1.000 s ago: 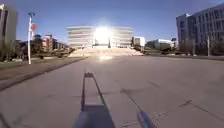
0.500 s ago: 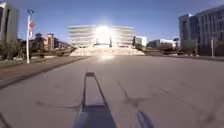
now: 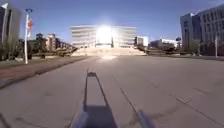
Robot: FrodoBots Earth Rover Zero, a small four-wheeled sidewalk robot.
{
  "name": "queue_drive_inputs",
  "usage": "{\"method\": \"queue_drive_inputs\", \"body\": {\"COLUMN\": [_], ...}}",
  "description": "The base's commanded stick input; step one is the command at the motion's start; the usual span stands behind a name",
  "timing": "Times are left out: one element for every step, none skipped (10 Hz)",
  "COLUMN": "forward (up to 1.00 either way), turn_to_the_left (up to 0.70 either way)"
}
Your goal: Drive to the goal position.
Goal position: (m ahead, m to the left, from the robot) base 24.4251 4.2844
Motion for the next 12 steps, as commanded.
{"method": "queue_drive_inputs", "body": {"forward": [0.7, 0.7, 0.7, 0.7, 0.7, 0.7, 0.7, 0.7, 0.7, 0.7, 0.7, 0.7], "turn_to_the_left": [0.0, 0.0, 0.0, 0.0, 0.0, 0.01, 0.06, 0.13, 0.14, 0.14, 0.1, 0.04]}}
